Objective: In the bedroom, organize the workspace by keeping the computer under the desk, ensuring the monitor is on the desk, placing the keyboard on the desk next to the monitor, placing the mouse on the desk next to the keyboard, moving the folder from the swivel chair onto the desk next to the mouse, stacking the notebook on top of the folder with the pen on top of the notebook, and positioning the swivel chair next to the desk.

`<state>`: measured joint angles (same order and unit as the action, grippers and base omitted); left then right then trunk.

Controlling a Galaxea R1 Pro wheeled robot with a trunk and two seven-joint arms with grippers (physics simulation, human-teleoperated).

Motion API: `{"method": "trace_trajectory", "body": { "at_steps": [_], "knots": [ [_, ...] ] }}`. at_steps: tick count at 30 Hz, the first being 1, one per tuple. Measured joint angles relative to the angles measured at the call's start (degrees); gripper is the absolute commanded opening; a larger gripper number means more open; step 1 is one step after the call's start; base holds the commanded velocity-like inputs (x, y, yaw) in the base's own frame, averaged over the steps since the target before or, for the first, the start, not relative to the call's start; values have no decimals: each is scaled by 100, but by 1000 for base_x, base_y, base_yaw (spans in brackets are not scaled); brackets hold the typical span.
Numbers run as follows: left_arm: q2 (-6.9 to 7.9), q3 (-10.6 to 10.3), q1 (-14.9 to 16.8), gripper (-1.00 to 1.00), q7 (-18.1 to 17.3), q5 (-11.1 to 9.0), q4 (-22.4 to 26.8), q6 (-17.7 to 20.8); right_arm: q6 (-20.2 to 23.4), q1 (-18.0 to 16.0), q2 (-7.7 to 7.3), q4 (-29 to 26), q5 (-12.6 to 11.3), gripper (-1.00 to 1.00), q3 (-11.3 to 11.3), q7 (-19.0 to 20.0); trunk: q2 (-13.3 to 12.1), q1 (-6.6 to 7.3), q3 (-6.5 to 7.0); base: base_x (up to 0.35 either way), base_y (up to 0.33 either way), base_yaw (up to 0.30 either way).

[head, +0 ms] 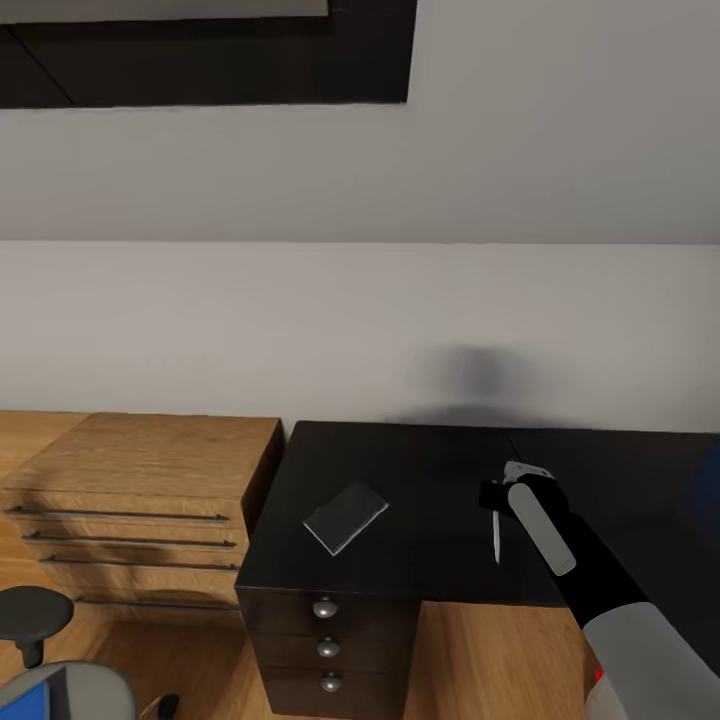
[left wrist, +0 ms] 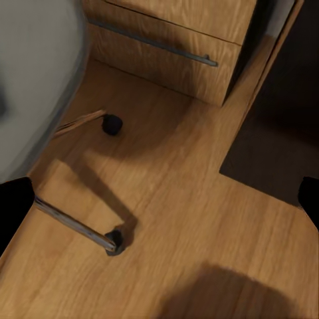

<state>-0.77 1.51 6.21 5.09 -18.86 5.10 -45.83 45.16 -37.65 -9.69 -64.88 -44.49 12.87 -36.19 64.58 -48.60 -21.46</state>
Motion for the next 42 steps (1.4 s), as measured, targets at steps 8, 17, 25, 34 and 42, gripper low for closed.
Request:
{"method": "trace_trajectory", "body": {
  "at_steps": [8,17,25,34,42],
  "knots": [
    [-100,-17,0,100,4,-2,0,0,-209,-1,7,517,8,-100,259,109,0,-2,0,31,0,0],
    [-129,-43,0,100,4,0,0,0,-687,-13,10,1003,149,-100,558,602,0,-2,0,1,0,0],
    [-132,-44,0,100,4,5,0,-5,-1028,-26,10,1381,642,-100,574,1116,0,-2,0,0,0,0],
    [-157,-51,0,100,3,5,0,-8,-1392,-72,11,2158,1209,-100,568,1840,0,-2,0,0,0,0],
    [-162,-88,-1,100,-6,4,-28,0,-1479,-88,13,2283,1388,-100,566,2060,0,-2,0,0,0,0]
  ]
}}
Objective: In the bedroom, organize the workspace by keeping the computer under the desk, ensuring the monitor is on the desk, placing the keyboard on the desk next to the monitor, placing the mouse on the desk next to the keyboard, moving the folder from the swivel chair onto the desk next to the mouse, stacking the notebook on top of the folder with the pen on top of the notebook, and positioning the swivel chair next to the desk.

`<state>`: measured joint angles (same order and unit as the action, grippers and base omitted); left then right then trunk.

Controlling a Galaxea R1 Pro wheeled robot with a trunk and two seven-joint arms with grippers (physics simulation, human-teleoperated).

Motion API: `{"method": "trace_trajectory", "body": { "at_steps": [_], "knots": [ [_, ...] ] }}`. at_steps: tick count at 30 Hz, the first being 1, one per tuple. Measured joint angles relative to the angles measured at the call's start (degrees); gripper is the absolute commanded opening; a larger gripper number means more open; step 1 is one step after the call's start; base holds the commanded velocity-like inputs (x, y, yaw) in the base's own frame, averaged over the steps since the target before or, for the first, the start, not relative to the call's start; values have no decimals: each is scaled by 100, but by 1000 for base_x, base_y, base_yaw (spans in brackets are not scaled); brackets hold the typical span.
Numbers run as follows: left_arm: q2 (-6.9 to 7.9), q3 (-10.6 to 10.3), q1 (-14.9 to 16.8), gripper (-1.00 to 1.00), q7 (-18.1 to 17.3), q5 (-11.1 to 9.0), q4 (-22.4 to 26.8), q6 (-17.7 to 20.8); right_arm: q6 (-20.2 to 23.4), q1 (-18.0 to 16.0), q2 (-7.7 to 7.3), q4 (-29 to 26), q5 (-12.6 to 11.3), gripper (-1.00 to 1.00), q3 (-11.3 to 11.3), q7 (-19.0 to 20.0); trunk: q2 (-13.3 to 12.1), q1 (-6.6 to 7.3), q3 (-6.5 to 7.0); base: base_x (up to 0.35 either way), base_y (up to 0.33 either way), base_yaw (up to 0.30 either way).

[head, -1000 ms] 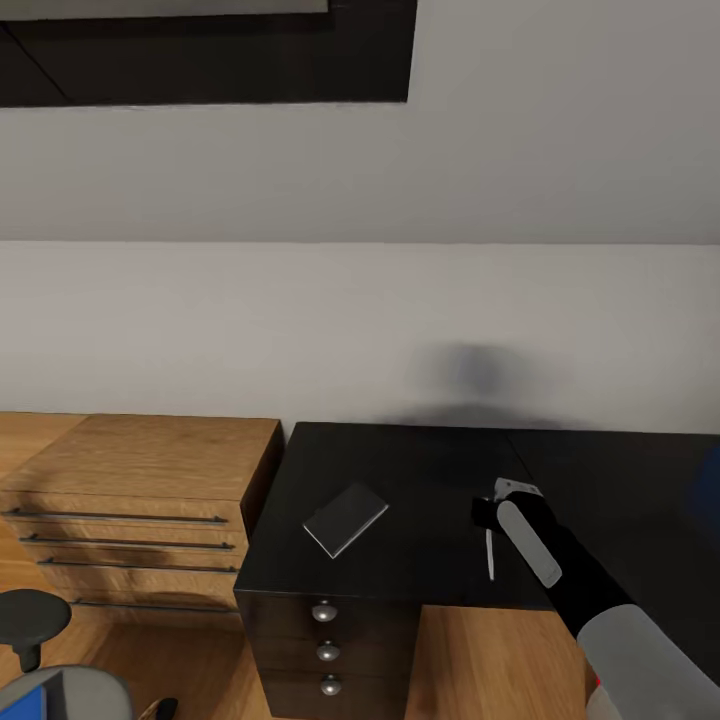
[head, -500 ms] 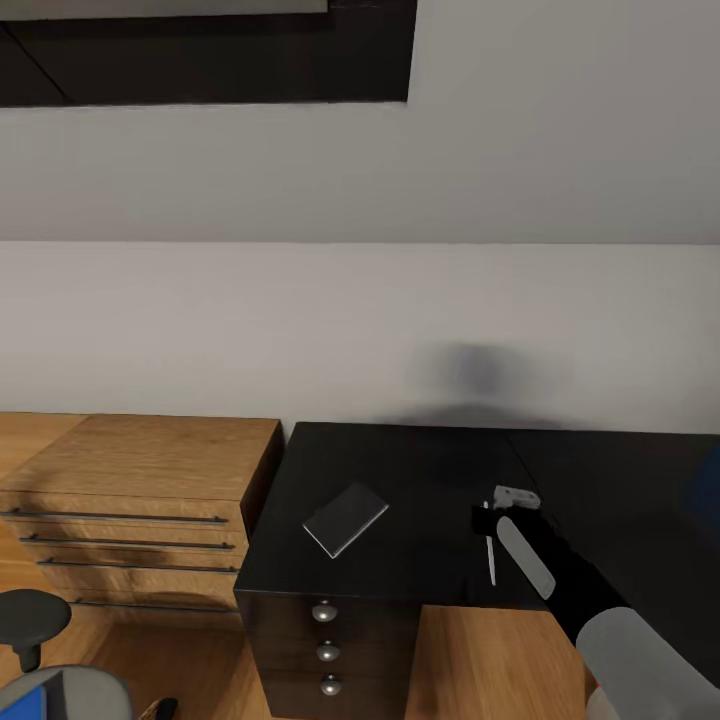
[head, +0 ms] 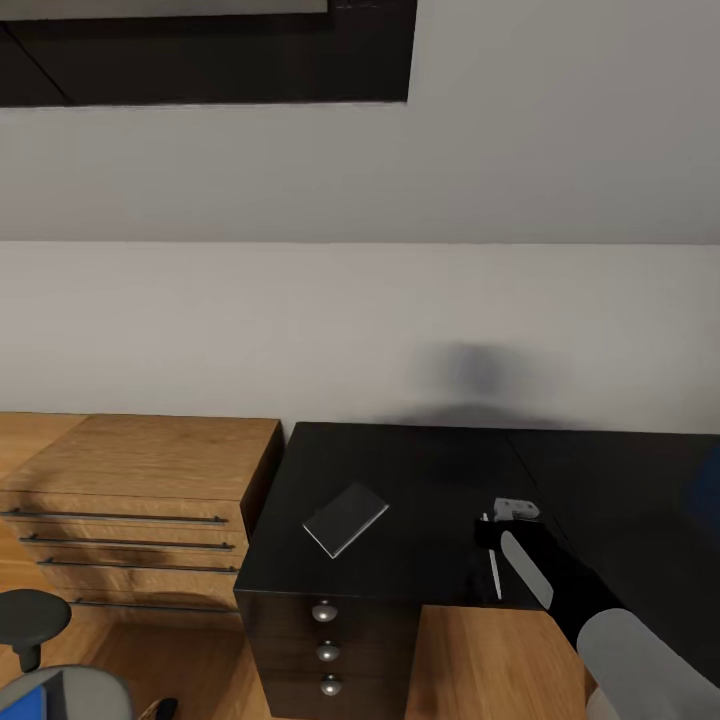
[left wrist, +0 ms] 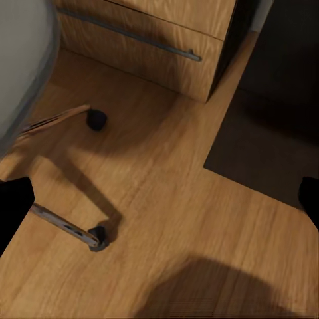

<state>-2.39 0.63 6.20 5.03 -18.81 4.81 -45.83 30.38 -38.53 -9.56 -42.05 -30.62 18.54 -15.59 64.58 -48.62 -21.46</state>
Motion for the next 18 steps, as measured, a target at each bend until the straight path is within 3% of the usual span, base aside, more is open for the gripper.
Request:
{"method": "trace_trajectory", "body": {
  "at_steps": [6,18],
  "knots": [
    [3,-136,1,100,-2,-1,-32,2,-14,-1,-2,-2,6,-100,0,7,0,0,0,0,-35,0],
    [0,-155,1,100,-1,2,-40,3,-12,2,-2,-10,5,-100,-1,8,0,0,0,0,-255,0]
  ]
}}
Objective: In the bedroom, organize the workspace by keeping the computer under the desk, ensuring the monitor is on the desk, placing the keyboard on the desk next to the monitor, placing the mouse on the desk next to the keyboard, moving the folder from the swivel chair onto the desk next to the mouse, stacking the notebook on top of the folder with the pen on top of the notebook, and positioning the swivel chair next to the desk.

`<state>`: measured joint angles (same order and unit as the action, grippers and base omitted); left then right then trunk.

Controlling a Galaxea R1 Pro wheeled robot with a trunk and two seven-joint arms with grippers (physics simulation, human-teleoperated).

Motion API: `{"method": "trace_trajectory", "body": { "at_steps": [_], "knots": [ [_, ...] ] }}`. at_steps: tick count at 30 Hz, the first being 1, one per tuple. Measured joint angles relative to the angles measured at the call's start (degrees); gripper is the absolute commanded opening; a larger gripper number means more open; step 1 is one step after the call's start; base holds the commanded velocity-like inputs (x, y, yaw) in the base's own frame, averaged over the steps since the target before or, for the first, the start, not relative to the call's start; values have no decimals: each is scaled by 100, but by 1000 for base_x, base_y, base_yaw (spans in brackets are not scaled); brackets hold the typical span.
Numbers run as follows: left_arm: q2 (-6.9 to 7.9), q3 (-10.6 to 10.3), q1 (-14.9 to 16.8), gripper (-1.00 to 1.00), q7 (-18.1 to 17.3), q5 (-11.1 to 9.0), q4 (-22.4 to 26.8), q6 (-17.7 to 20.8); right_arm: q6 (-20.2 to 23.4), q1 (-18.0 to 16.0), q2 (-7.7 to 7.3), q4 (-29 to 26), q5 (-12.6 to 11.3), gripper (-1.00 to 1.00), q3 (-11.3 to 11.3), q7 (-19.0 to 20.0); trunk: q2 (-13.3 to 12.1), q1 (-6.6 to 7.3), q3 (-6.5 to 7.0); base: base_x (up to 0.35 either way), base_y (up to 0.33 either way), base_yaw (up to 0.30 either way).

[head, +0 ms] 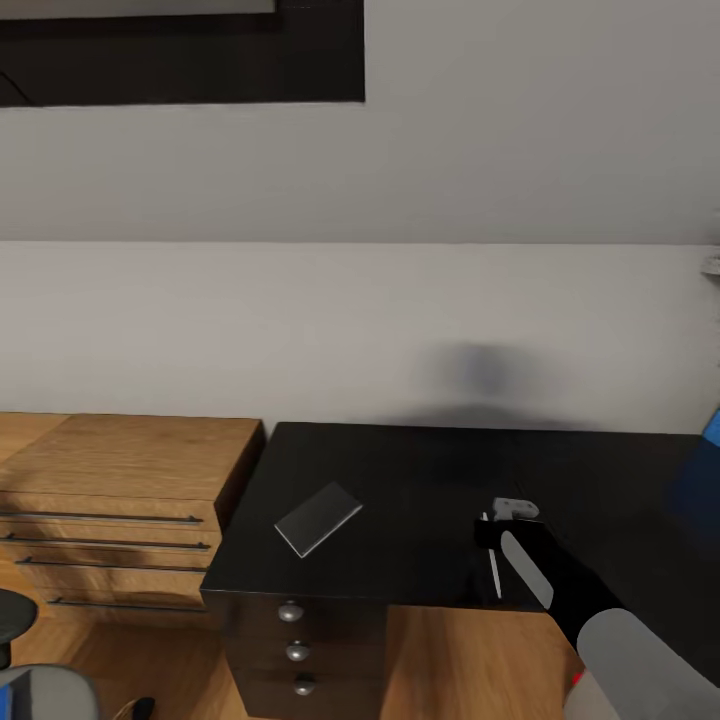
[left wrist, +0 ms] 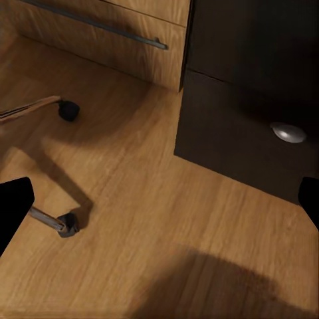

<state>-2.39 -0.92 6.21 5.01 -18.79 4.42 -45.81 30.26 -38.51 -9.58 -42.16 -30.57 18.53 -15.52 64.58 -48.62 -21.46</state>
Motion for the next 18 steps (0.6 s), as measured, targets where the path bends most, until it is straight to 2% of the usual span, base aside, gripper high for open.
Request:
{"method": "trace_trajectory", "body": {
  "at_steps": [4,13,18],
  "knots": [
    [3,0,0,100,0,-3,-1,-2,3,0,0,-9,-4,-100,10,8,0,2,0,129,-32,0],
    [3,0,0,100,0,-4,-1,-2,5,2,0,-45,-7,-100,19,18,0,2,0,261,-1,0],
    [3,0,0,100,0,-3,-1,-2,4,2,-6,-52,-6,-100,19,19,0,1,0,62,0,0]
  ]
}}
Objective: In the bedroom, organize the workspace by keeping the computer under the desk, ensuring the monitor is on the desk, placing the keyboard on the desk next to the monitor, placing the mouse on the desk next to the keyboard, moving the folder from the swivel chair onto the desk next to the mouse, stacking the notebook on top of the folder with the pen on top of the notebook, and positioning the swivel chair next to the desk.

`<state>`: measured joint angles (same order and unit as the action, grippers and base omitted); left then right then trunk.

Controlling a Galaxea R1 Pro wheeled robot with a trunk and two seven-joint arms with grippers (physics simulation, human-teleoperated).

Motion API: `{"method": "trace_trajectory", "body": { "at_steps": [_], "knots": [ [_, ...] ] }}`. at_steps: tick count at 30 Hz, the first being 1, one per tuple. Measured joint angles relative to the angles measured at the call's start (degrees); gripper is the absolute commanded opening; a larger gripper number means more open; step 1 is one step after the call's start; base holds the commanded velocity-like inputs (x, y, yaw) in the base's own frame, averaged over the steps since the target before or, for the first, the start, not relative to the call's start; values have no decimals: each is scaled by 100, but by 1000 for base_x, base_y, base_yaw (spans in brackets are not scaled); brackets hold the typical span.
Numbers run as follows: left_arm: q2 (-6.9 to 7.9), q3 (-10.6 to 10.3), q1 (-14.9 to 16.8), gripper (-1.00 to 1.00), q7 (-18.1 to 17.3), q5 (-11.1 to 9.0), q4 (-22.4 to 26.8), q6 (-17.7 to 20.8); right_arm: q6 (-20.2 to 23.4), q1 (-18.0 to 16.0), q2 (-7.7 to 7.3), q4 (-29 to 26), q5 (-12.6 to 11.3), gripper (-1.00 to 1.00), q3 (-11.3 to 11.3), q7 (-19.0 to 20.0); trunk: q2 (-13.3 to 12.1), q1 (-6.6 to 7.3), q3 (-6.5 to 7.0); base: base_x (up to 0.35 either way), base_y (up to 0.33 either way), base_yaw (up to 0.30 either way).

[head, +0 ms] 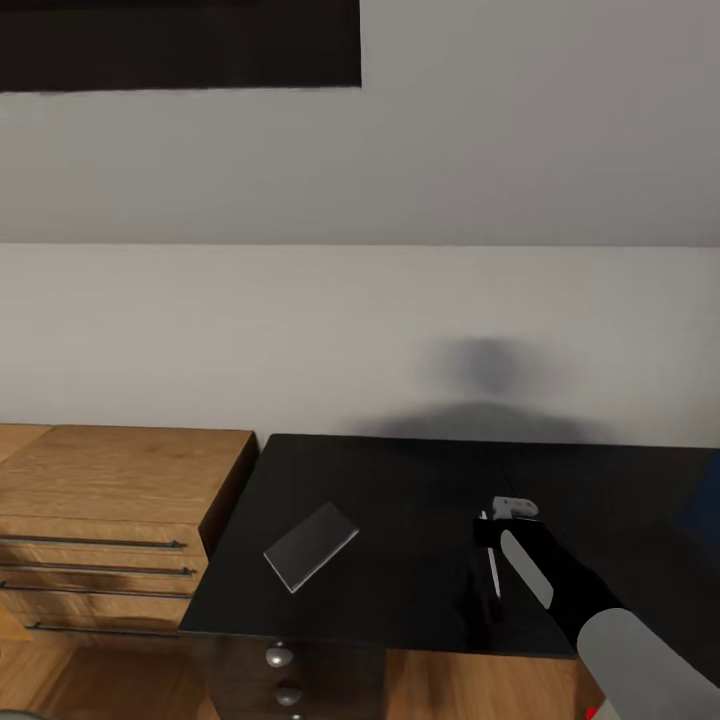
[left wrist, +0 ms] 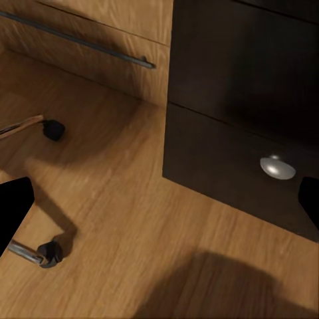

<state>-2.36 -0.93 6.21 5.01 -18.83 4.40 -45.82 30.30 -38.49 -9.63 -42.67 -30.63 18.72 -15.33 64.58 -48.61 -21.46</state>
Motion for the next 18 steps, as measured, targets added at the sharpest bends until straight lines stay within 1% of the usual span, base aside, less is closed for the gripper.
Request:
{"method": "trace_trajectory", "body": {
  "at_steps": [10,18],
  "knots": [
    [0,0,0,100,0,7,8,-16,-1,-1,-3,-4,0,-100,0,0,0,0,0,5,0,0],
    [-19,-1,0,100,7,8,9,-18,1,-3,-4,-4,-1,-100,0,0,319,-176,-143,0,0,0]
  ]
}}
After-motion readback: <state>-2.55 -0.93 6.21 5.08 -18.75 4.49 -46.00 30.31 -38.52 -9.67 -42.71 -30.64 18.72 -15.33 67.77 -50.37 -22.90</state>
